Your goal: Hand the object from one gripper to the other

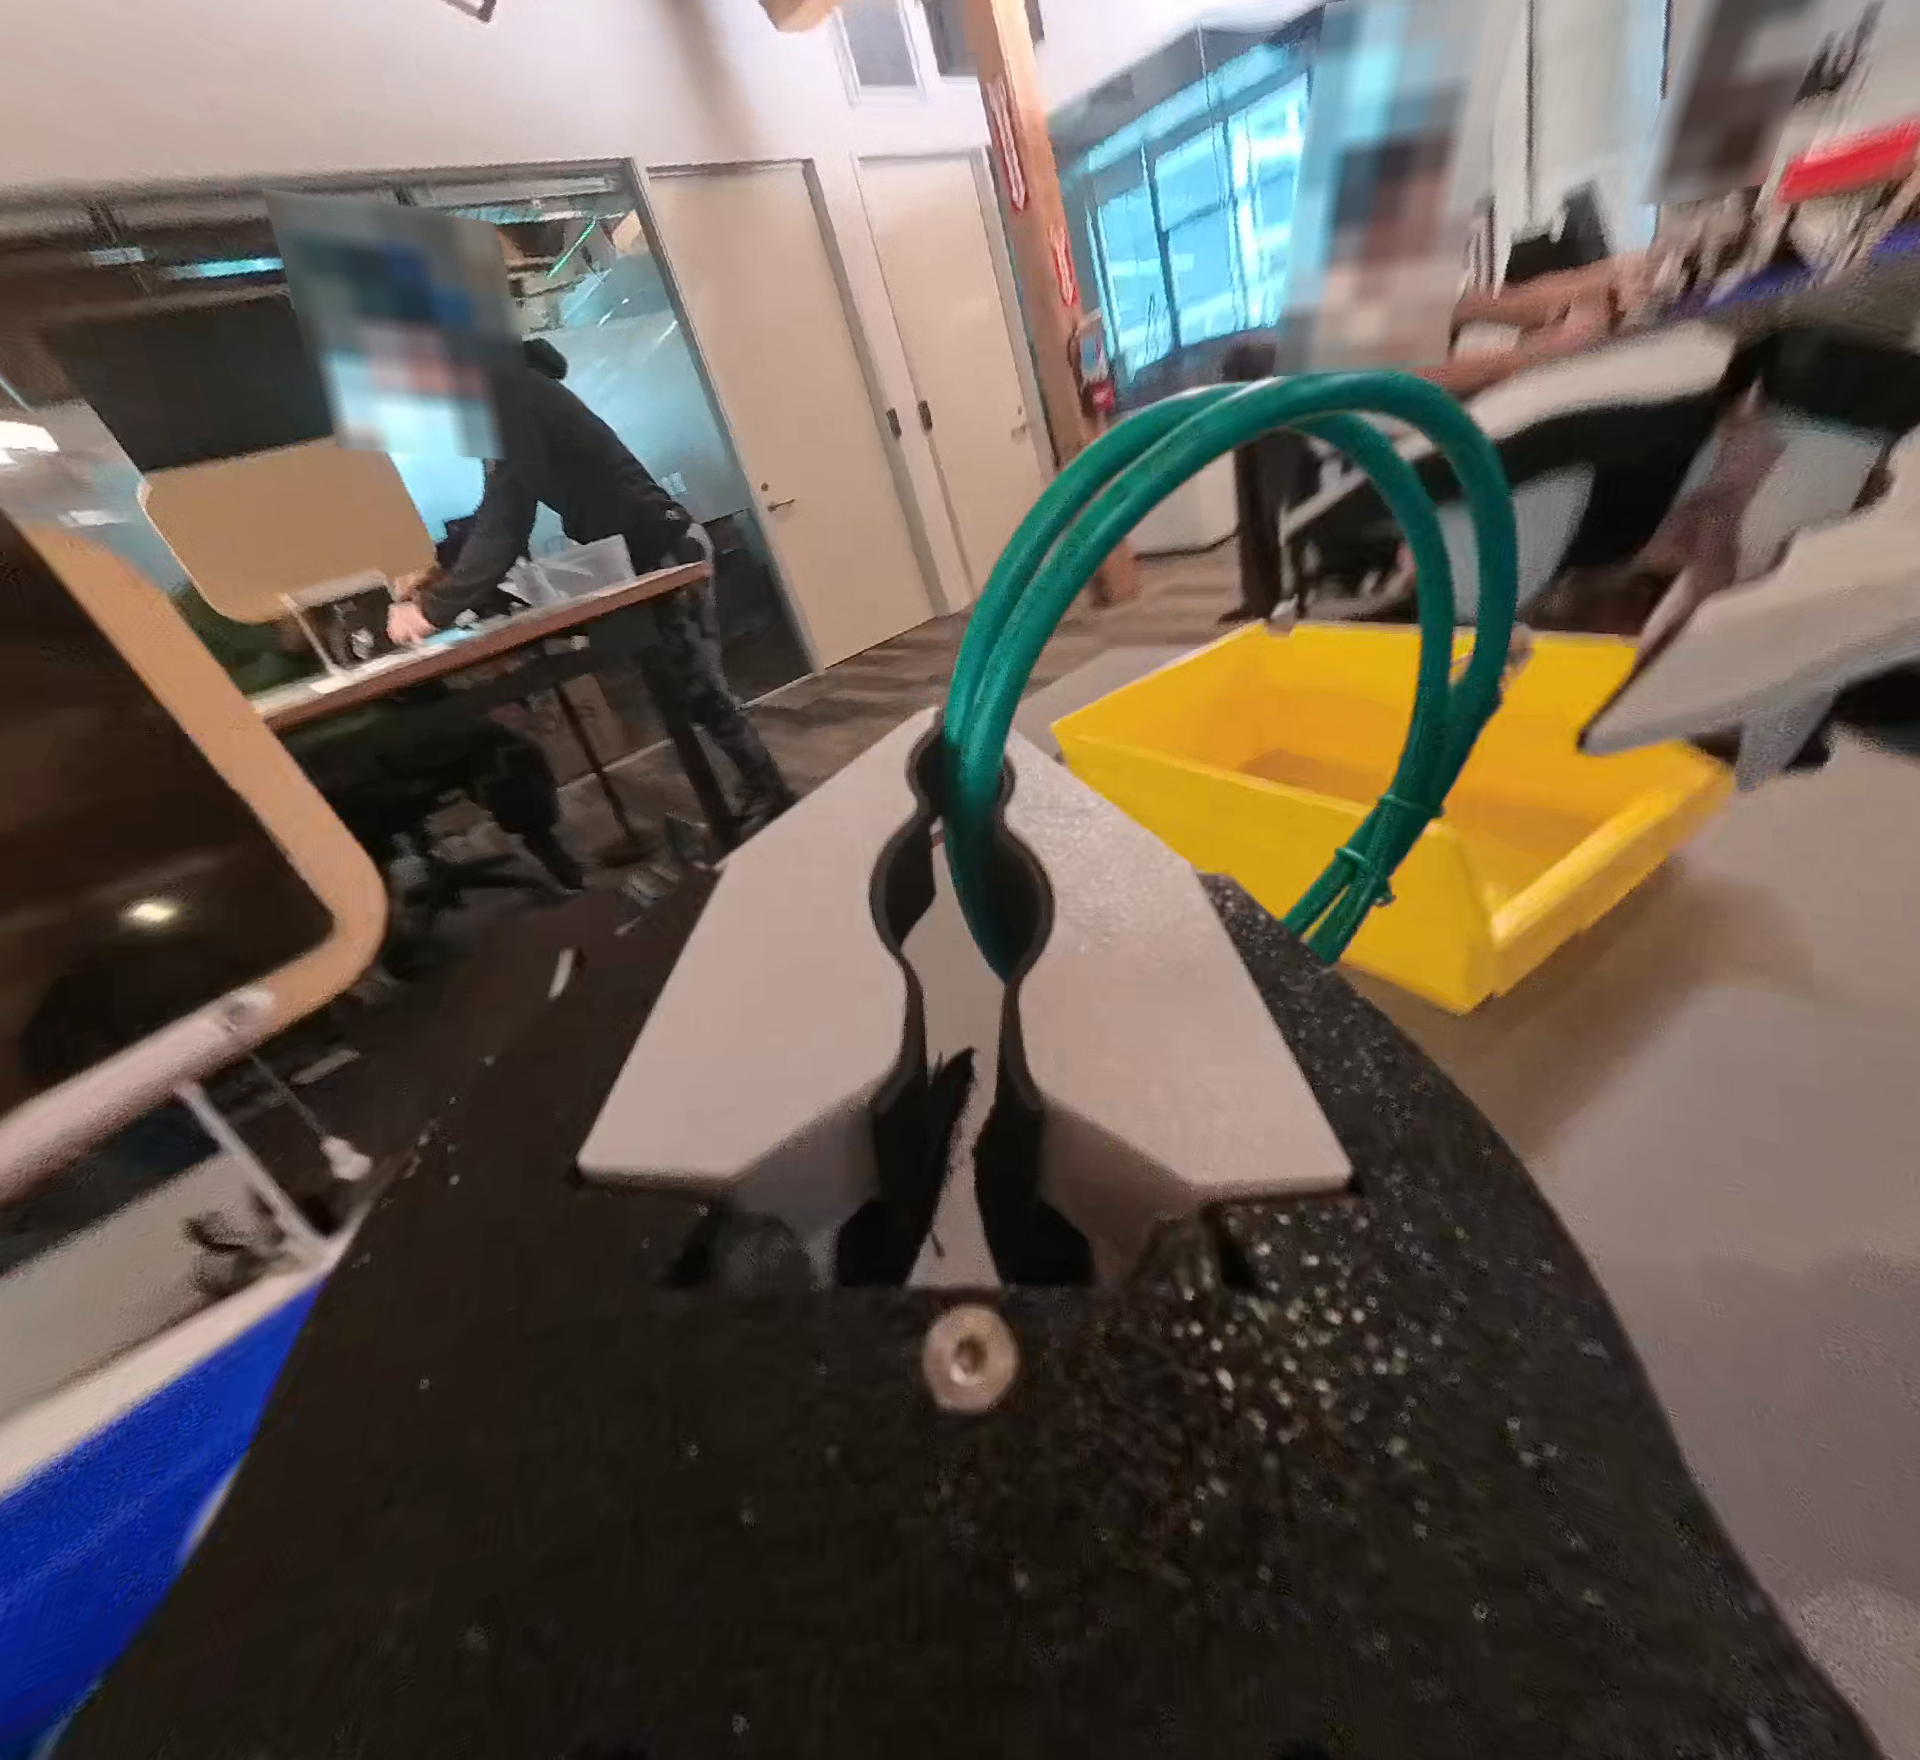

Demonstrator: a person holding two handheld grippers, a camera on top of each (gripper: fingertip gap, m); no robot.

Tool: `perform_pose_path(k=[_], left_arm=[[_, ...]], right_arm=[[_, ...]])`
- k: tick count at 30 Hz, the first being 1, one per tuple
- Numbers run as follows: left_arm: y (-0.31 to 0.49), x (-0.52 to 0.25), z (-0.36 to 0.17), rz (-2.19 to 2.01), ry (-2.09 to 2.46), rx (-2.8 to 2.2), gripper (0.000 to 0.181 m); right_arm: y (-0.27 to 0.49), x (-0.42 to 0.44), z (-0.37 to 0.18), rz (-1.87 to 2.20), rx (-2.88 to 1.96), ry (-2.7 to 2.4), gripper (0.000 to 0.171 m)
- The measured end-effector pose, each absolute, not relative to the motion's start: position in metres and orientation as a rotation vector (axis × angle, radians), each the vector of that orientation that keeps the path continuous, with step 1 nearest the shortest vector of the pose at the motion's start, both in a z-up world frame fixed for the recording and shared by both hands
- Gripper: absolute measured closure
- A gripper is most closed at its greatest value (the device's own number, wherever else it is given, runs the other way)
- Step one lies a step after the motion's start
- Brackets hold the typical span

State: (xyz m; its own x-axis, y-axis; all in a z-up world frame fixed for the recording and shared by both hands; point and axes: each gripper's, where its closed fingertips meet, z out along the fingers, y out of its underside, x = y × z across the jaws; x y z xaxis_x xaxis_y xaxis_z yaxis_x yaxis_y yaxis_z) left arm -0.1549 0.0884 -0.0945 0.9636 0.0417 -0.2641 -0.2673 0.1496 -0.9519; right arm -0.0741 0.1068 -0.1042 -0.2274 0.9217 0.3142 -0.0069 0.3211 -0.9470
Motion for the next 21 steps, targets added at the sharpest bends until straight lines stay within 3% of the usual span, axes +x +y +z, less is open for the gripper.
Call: perform_pose_path(k=[5,13,18,21], left_arm=[[0.076,-0.180,-0.082,-0.083,-0.041,-1.267,0.181],[0.076,-0.180,-0.082,-0.232,-0.108,-1.198,0.181],[0.079,-0.172,-0.083,-0.290,-0.080,-1.192,0.181],[0.083,-0.170,-0.087,-0.301,-0.066,-1.217,0.180]], right_arm=[[0.101,-0.086,-0.120,1.321,-0.933,-1.549,0.089],[0.074,-0.110,-0.130,1.461,-0.960,-1.418,0.132],[0.078,-0.107,-0.127,1.458,-0.952,-1.366,0.168],[0.084,-0.106,-0.124,1.415,-0.961,-1.364,0.168]])
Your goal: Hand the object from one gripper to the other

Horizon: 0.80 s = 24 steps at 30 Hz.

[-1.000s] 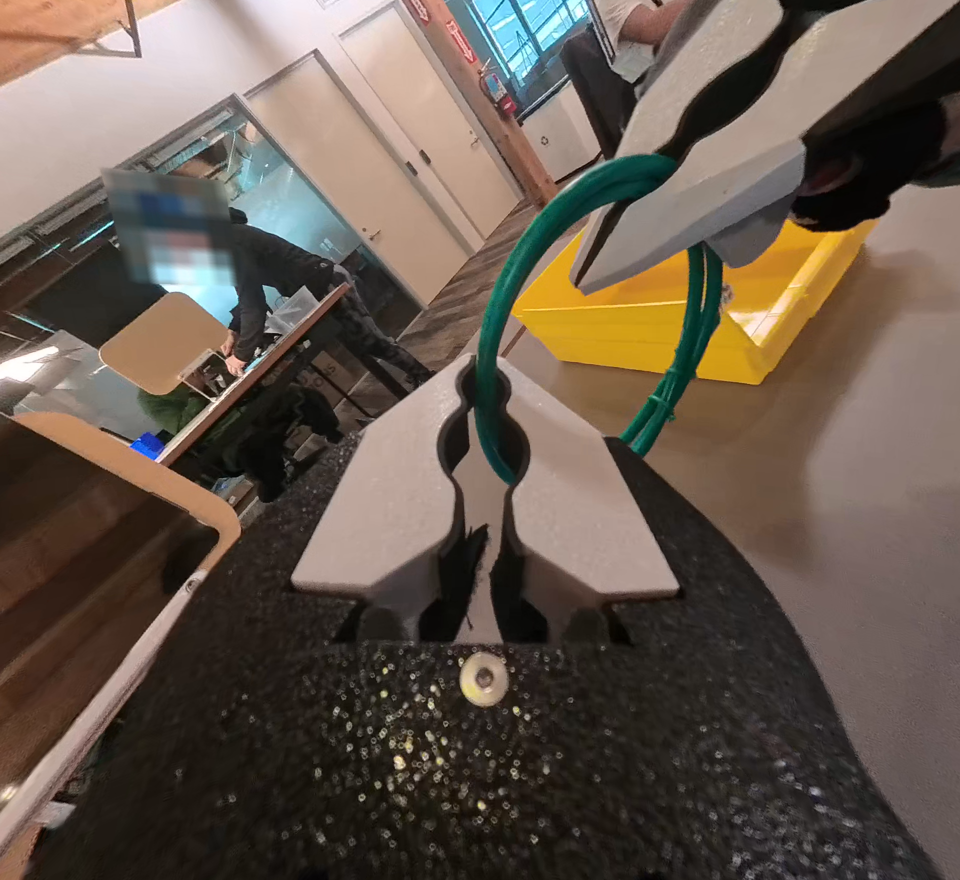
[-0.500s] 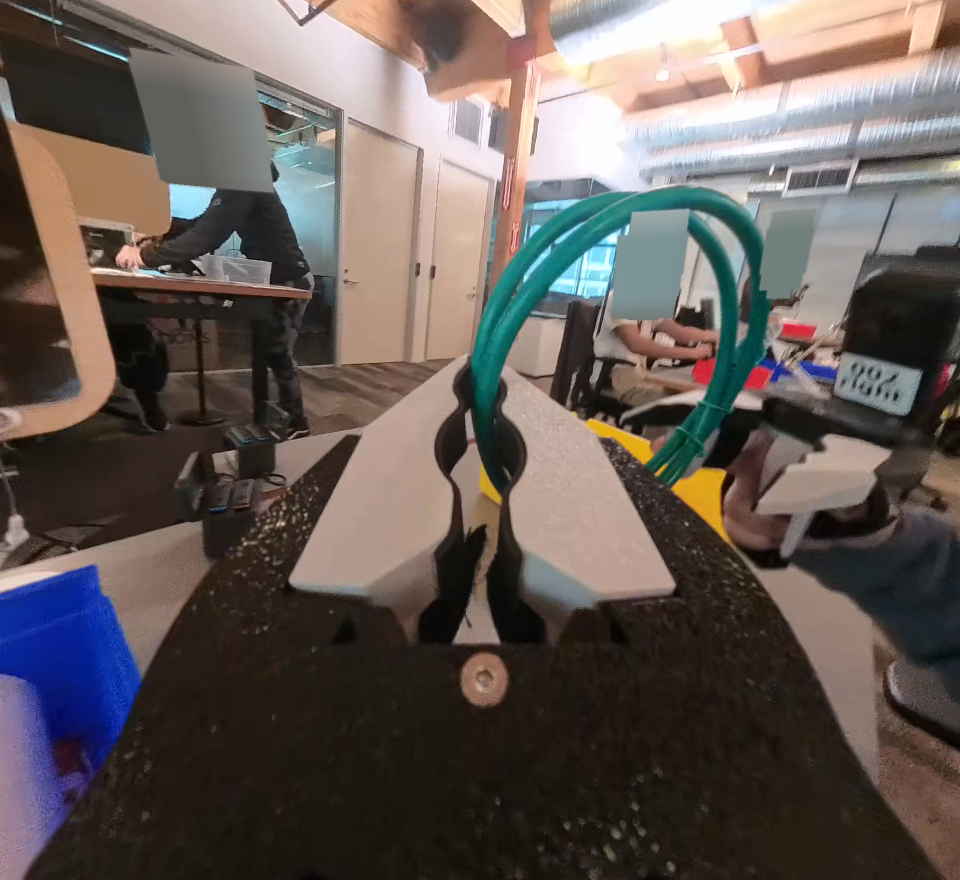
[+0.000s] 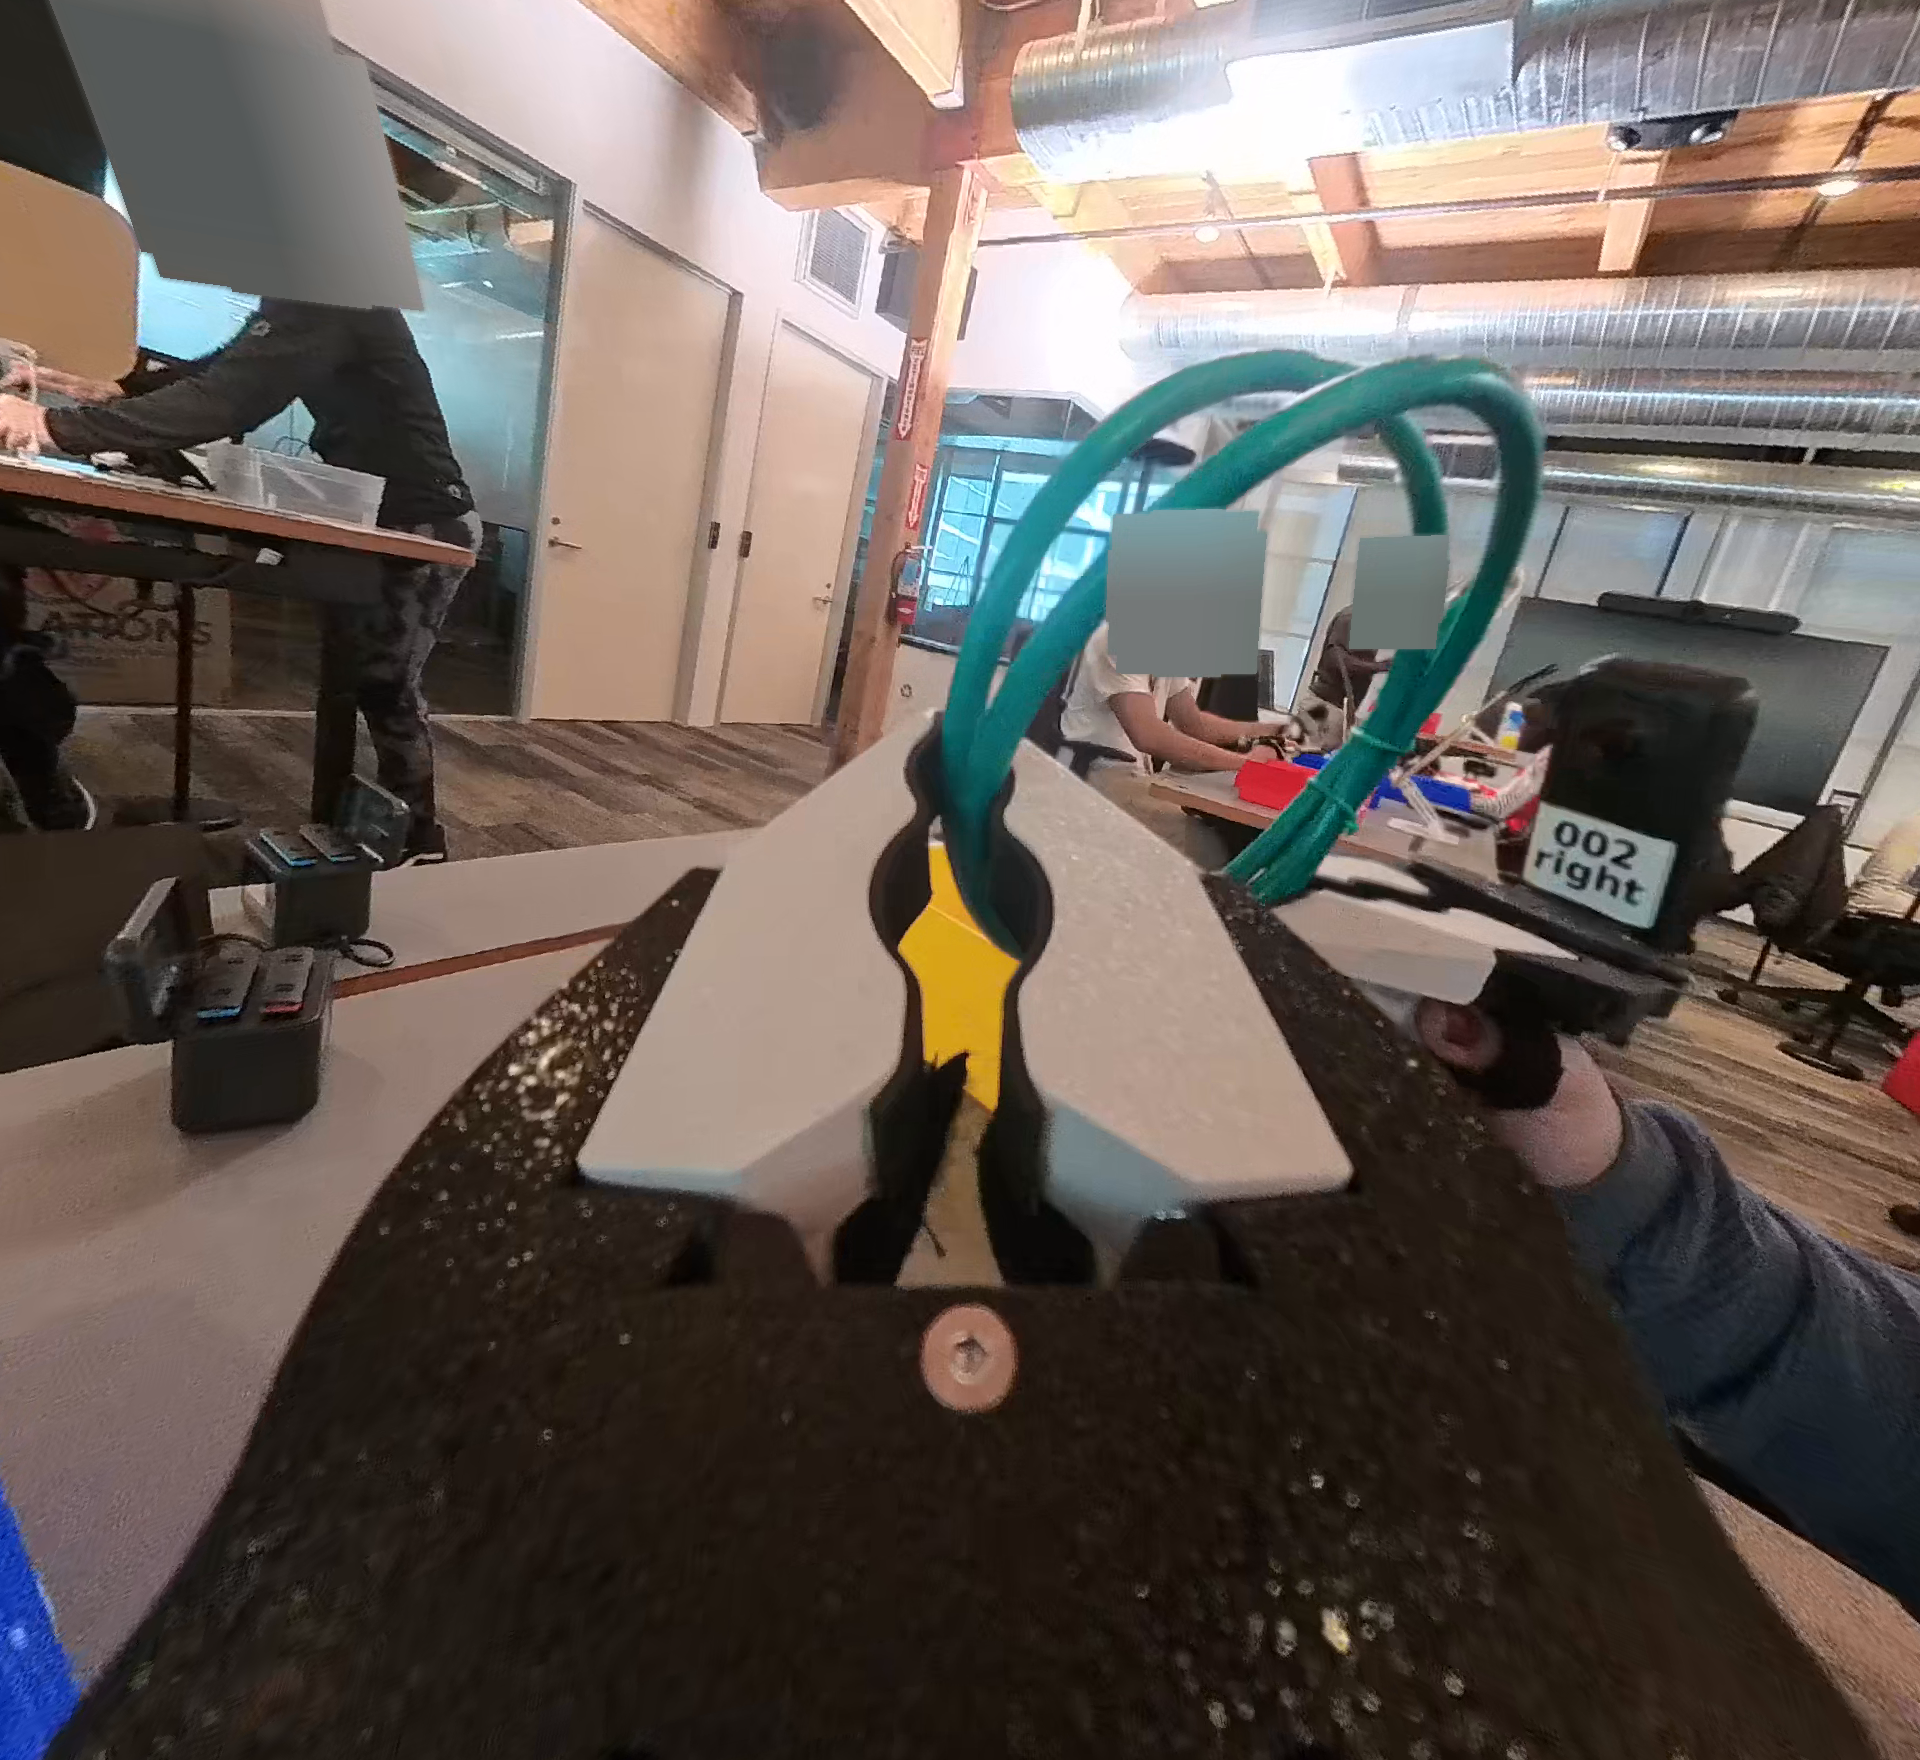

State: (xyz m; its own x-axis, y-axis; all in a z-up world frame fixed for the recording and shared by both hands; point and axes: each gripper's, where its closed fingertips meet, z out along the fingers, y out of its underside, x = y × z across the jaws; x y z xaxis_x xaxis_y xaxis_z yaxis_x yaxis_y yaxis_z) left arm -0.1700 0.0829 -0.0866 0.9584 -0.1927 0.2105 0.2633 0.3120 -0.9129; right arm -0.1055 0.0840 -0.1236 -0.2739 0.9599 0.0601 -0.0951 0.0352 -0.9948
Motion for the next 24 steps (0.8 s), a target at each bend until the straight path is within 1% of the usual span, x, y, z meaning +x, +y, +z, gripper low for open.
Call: perform_pose_path(k=[1,2,3,6,9,13,17,20,22,24], left_arm=[[0.085,-0.170,-0.089,-0.302,-0.067,-1.237,0.180],[0.088,-0.173,-0.091,-0.291,-0.092,-1.257,0.170],[0.090,-0.175,-0.093,-0.278,-0.107,-1.278,0.156],[0.095,-0.182,-0.101,-0.213,-0.135,-1.348,0.122],[0.095,-0.188,-0.102,-0.074,-0.115,-1.391,0.111],[0.089,-0.190,-0.094,0.294,0.005,-1.426,0.109],[0.084,-0.177,-0.083,0.617,0.166,-1.410,0.111],[0.084,-0.162,-0.080,0.775,0.279,-1.382,0.122],[0.084,-0.152,-0.080,0.853,0.349,-1.359,0.133],[0.082,-0.149,-0.079,0.951,0.379,-1.326,0.148]], right_arm=[[0.086,-0.105,-0.123,1.396,-0.964,-1.366,0.168],[0.090,-0.104,-0.123,1.369,-0.972,-1.362,0.168],[0.094,-0.104,-0.123,1.343,-0.982,-1.355,0.168],[0.108,-0.100,-0.118,1.278,-1.016,-1.324,0.168],[0.121,-0.092,-0.114,1.171,-1.029,-1.311,0.168],[0.130,-0.086,-0.114,0.981,-1.018,-1.375,0.169],[0.127,-0.081,-0.122,0.858,-1.024,-1.493,0.168],[0.129,-0.080,-0.132,0.752,-1.049,-1.564,0.168],[0.129,-0.080,-0.137,0.704,-1.055,-1.591,0.168],[0.126,-0.081,-0.140,0.691,-1.050,-1.615,0.168]])
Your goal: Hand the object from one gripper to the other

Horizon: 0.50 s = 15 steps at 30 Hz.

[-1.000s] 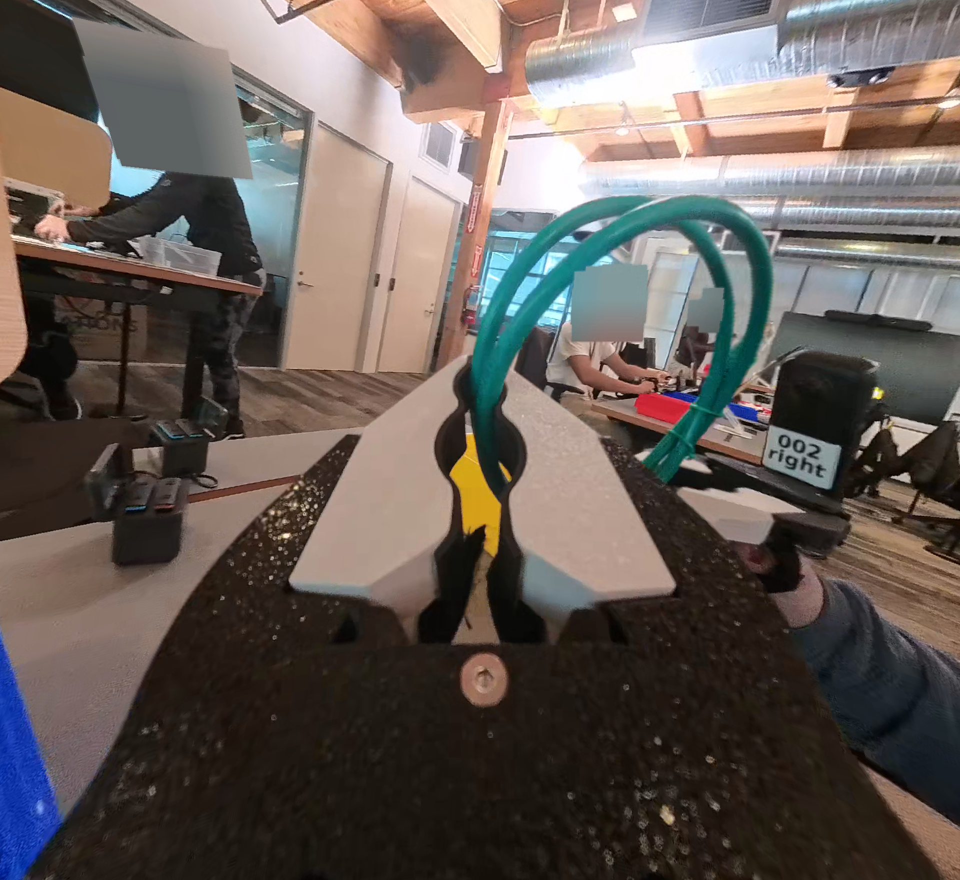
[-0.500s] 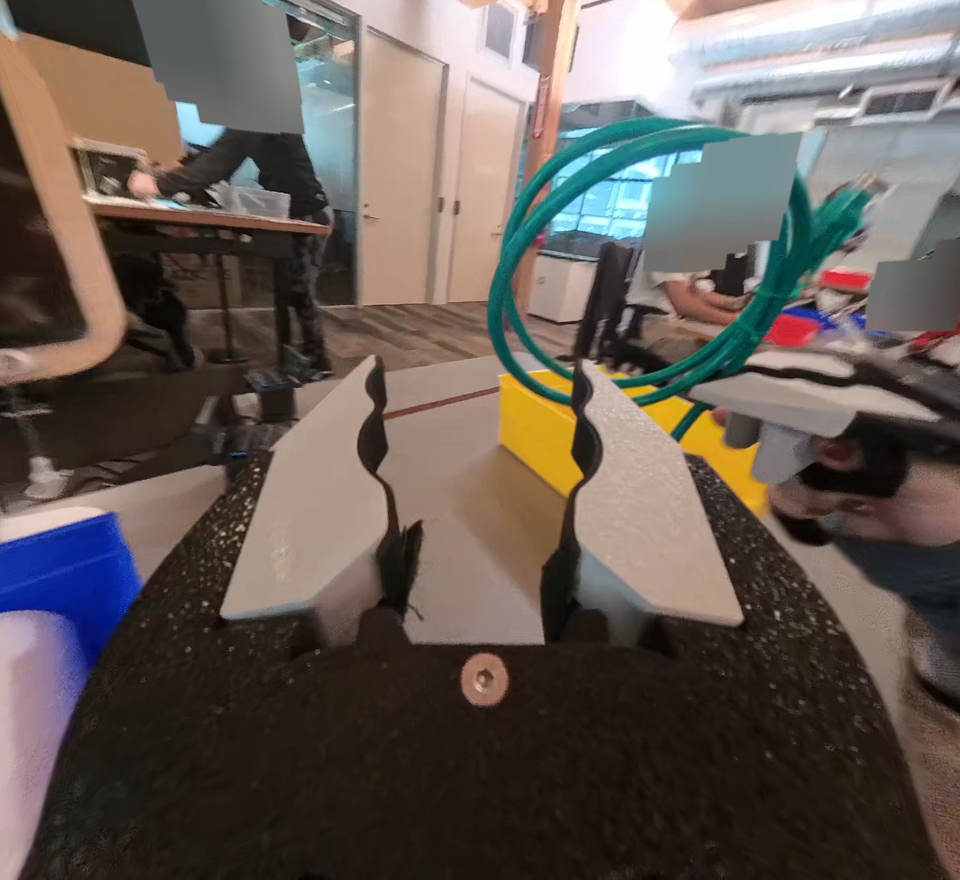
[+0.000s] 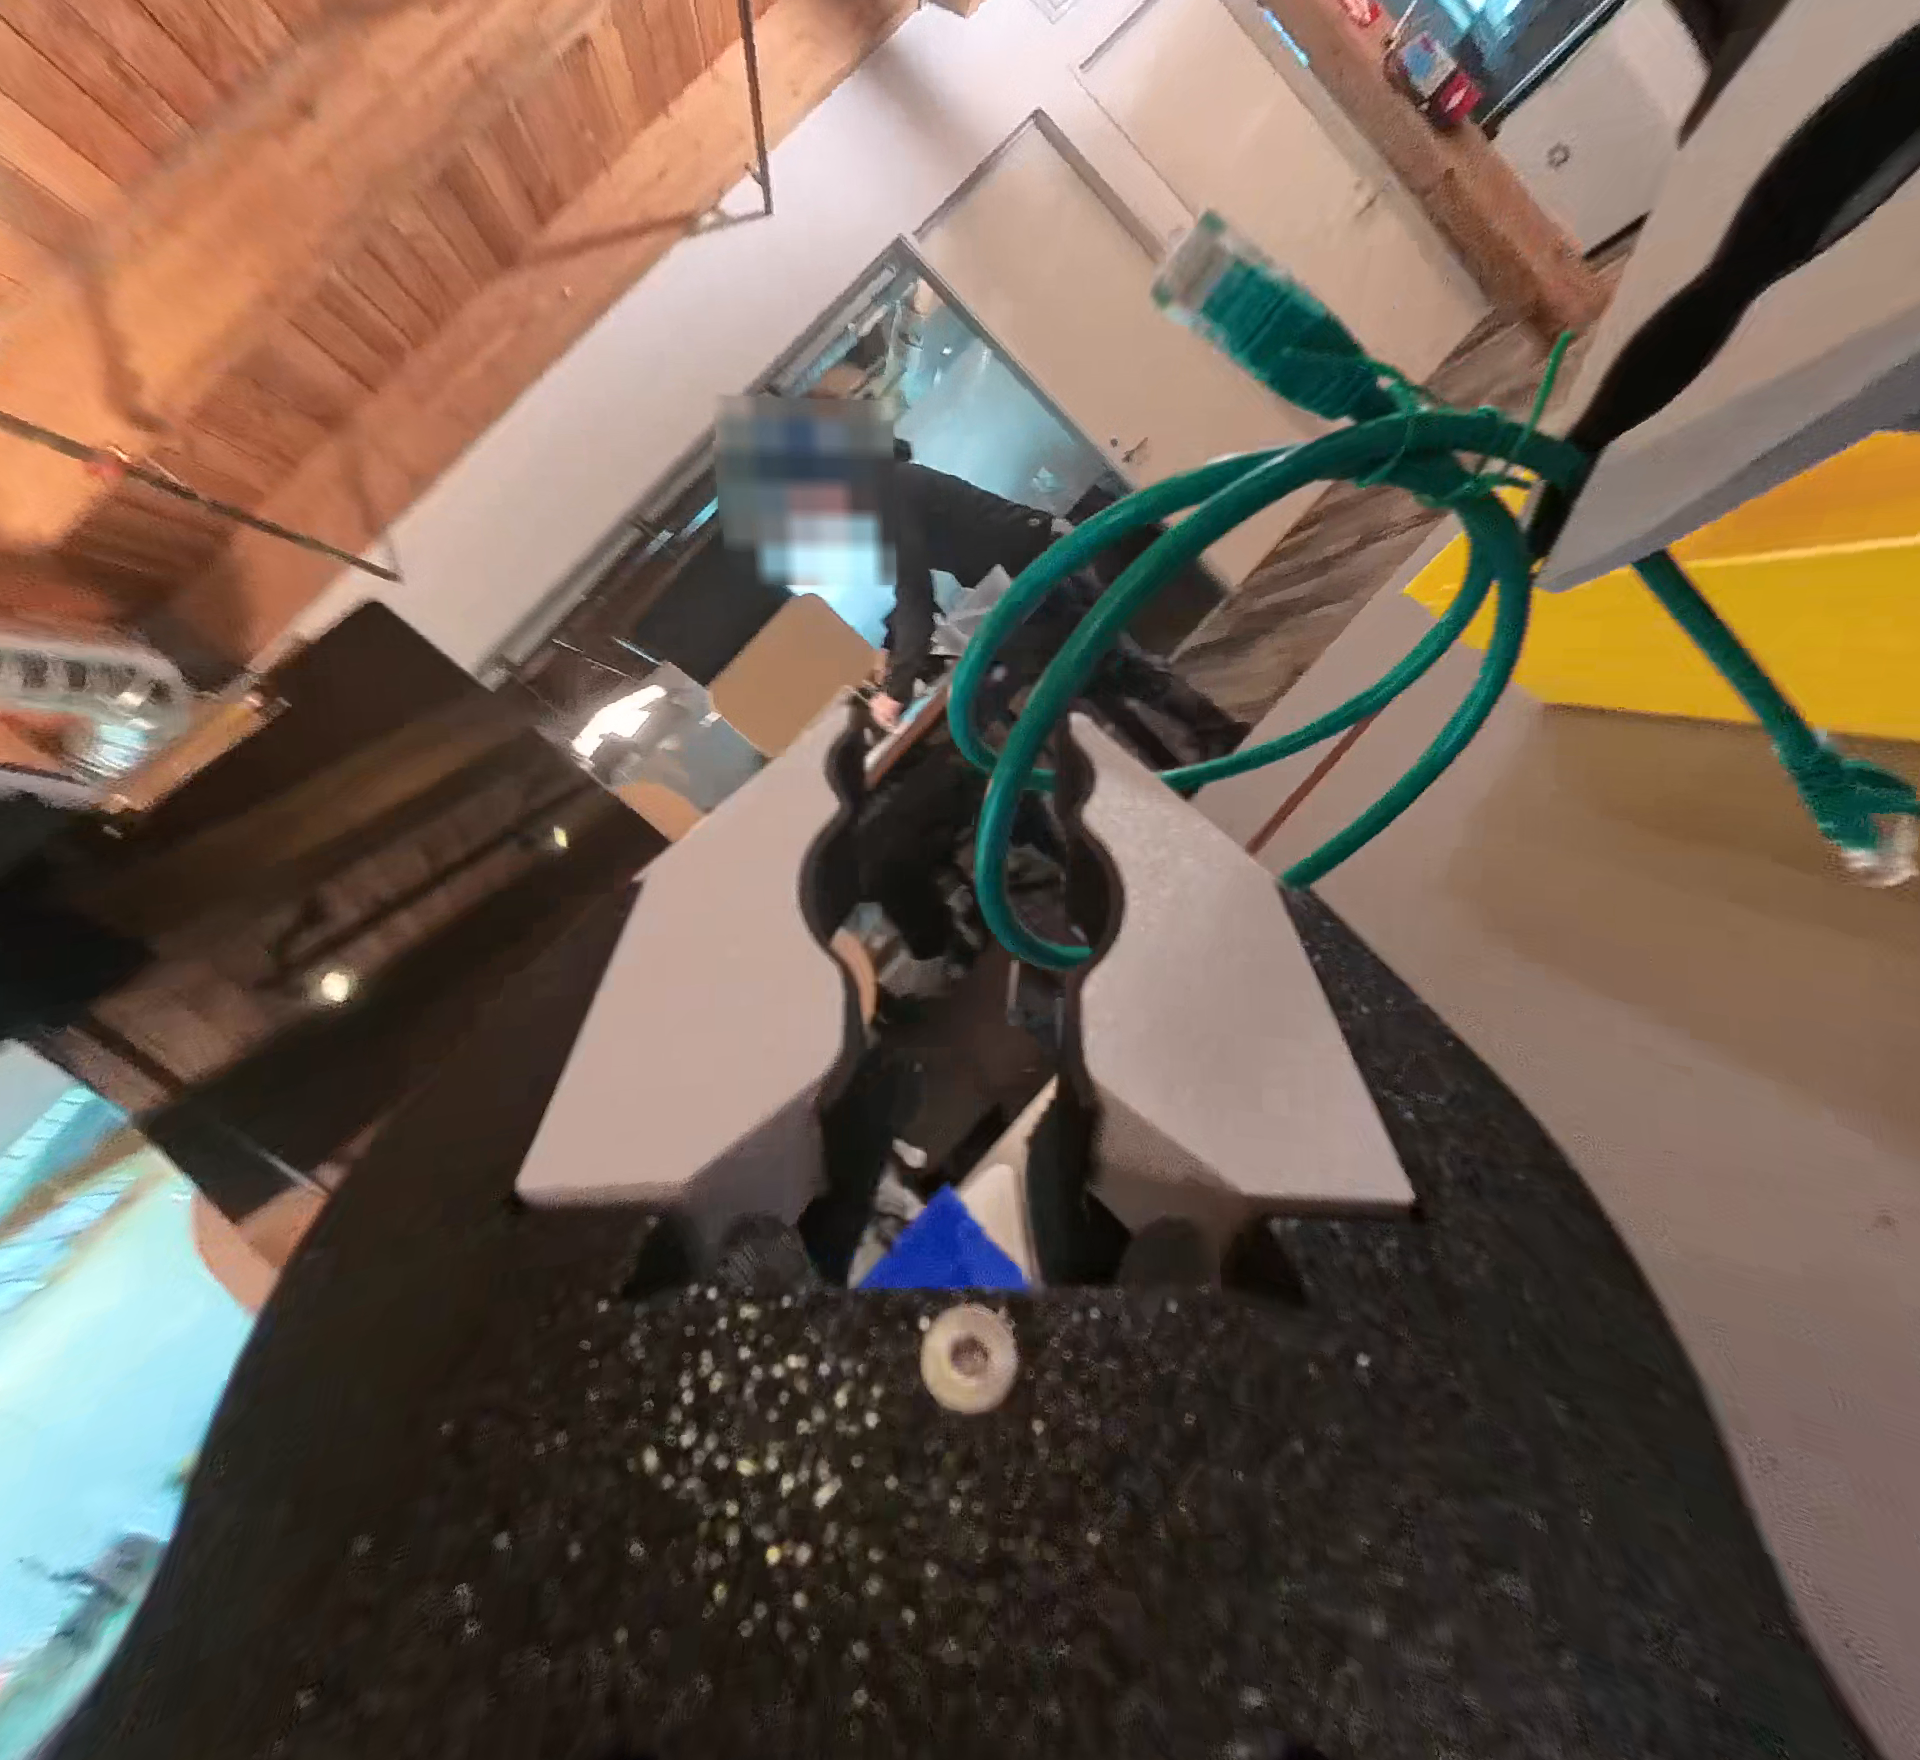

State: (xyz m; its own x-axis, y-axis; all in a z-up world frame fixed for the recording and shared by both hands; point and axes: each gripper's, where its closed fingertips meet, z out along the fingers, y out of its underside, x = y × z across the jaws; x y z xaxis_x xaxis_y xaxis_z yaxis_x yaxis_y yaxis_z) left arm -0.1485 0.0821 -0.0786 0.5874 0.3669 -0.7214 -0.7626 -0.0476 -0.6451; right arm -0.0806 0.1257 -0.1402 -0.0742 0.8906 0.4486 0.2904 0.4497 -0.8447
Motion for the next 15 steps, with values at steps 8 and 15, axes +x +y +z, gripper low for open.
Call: perform_pose_path(k=[8,15], left_arm=[[0.084,-0.138,-0.084,0.968,0.471,-1.322,0.174],[0.078,-0.150,-0.076,0.666,0.309,-1.366,0.175]], right_arm=[[0.120,-0.082,-0.140,0.728,-1.037,-1.629,0.168],[0.110,-0.078,-0.117,0.937,-0.986,-1.559,0.149]])
